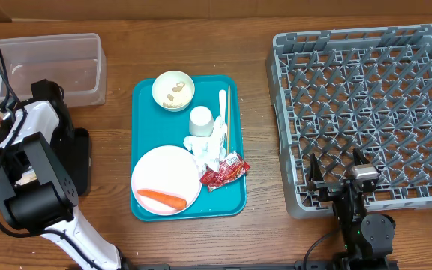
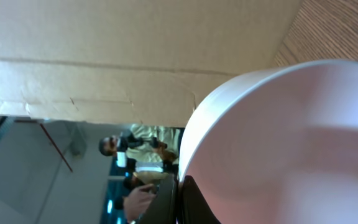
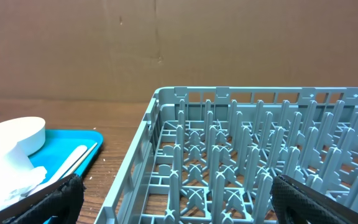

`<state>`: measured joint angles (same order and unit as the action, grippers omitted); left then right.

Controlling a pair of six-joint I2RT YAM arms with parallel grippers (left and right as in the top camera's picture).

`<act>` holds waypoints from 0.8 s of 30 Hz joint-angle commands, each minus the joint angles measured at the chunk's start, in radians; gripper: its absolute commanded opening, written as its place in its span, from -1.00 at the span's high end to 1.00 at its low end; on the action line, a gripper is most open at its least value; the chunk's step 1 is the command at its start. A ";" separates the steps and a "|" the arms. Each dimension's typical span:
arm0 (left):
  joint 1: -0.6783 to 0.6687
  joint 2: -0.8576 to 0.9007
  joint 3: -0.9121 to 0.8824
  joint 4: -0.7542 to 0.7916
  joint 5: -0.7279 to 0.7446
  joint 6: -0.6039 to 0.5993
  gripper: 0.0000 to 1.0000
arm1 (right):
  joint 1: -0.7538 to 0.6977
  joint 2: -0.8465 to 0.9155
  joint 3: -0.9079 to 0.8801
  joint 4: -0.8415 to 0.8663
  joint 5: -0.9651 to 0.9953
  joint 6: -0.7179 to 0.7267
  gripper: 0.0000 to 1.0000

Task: Sort waste into correct bins and load items into the dishwasher rack
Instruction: 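Lift the bowl over the black tray and tip it to dump shells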

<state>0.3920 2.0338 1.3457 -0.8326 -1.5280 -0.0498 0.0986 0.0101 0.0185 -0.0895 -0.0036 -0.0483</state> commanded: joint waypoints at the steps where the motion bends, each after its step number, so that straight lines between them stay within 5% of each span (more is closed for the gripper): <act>1: -0.006 0.010 0.002 0.052 -0.035 0.175 0.92 | -0.001 -0.007 -0.010 0.005 -0.006 -0.001 -1.00; 11: -0.006 0.010 0.005 0.181 -0.035 0.447 0.92 | -0.001 -0.007 -0.010 0.005 -0.006 -0.001 -1.00; 21: -0.006 -0.042 0.006 0.271 0.011 0.267 0.92 | -0.001 -0.007 -0.010 0.005 -0.006 -0.001 -1.00; 24: 0.004 -0.138 0.006 0.169 0.223 0.163 0.92 | -0.001 -0.007 -0.010 0.005 -0.006 -0.001 -1.00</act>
<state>0.3923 2.0151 1.3445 -0.5953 -1.4864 0.2462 0.0990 0.0101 0.0185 -0.0902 -0.0032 -0.0483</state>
